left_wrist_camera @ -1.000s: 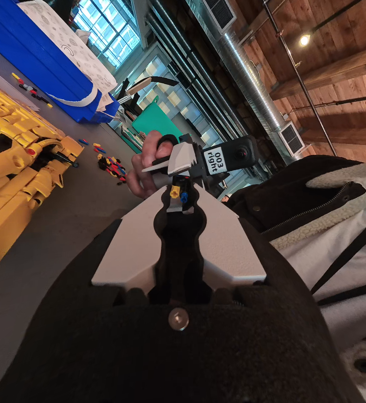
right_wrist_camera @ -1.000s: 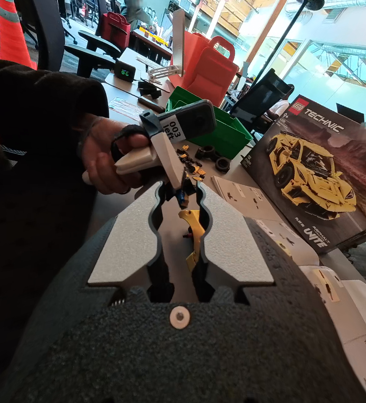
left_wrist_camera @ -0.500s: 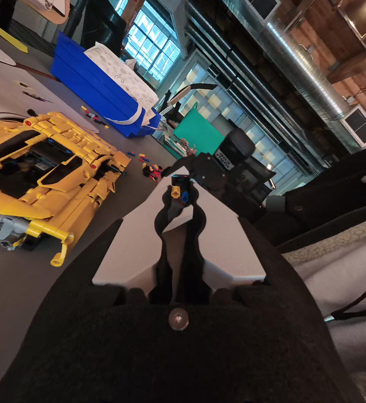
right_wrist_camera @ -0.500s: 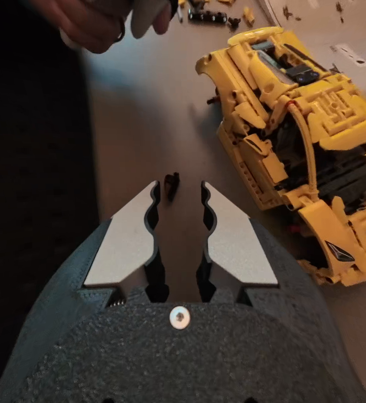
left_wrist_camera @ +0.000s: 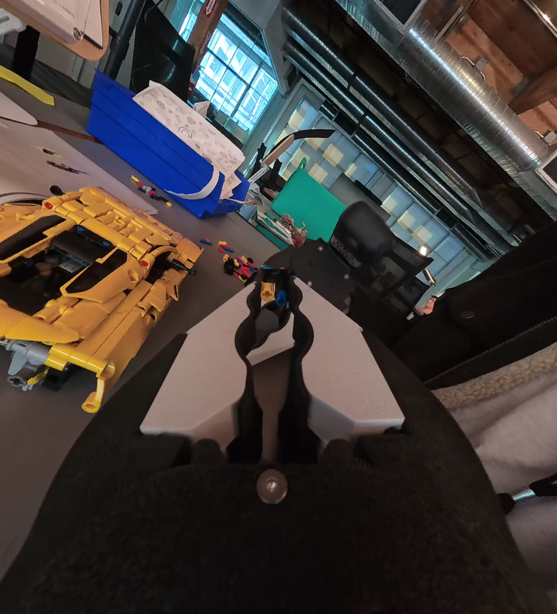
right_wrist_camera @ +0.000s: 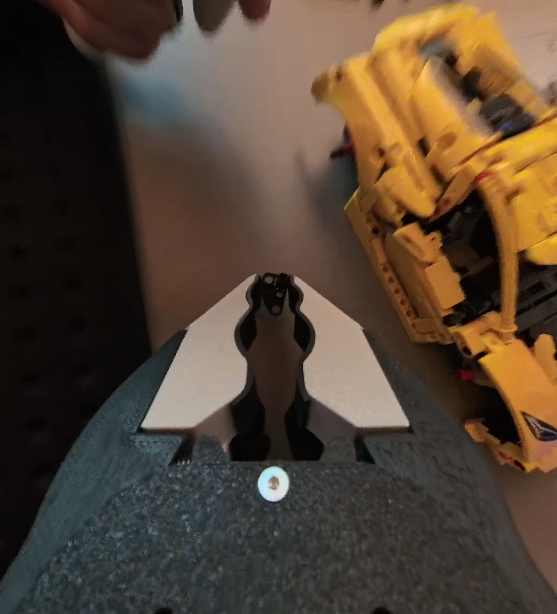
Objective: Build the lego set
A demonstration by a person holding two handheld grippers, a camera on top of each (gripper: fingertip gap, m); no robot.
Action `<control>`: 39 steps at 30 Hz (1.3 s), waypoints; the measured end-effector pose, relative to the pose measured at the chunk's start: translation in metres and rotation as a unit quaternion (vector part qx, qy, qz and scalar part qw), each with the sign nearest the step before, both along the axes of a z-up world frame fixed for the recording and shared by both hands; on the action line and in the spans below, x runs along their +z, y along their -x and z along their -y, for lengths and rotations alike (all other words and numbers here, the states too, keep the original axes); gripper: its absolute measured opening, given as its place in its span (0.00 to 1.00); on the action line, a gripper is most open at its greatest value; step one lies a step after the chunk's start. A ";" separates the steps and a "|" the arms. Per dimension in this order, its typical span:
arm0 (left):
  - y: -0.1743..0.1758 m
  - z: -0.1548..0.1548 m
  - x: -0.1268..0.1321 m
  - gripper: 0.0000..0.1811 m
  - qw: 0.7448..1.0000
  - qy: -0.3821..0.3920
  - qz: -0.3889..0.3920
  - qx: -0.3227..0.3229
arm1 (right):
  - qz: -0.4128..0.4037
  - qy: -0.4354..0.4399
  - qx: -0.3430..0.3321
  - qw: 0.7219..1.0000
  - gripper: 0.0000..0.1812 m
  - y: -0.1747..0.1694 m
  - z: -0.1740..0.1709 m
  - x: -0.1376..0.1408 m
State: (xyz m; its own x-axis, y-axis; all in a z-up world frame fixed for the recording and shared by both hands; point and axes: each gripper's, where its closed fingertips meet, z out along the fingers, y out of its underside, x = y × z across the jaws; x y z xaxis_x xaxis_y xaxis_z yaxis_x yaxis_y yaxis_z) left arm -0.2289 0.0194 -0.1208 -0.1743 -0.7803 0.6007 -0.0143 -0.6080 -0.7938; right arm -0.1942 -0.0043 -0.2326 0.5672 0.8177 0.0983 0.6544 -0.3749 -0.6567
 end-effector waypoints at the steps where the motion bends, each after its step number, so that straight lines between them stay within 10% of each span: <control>1: 0.001 0.001 0.003 0.09 1.000 -0.005 0.008 0.001 | -0.061 -0.016 -0.003 0.998 0.09 0.008 -0.003 0.020; 6: 0.006 0.009 0.024 0.09 0.998 -0.018 0.065 -0.009 | -0.404 -0.064 -0.020 0.912 0.08 0.028 -0.011 0.130; 10: 0.009 0.010 0.035 0.08 0.995 0.002 0.096 -0.012 | -0.504 -0.057 -0.021 0.861 0.08 0.030 -0.013 0.146; 21: 0.004 0.008 0.033 0.08 0.996 0.013 0.087 -0.003 | -0.582 -0.017 -0.008 0.813 0.08 0.037 -0.018 0.152; 39: 0.002 0.003 0.022 0.08 0.998 0.016 0.064 0.010 | -0.541 -0.035 0.008 0.840 0.08 0.035 -0.023 0.134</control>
State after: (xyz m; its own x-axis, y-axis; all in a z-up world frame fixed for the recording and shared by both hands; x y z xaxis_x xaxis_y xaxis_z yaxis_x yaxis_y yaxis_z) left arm -0.2308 0.0168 -0.0992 -0.2355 -0.7653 0.5990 0.0995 -0.6321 -0.7685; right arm -0.2295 0.0190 -0.0990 0.3446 0.8403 -0.4186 -0.3346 -0.3066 -0.8911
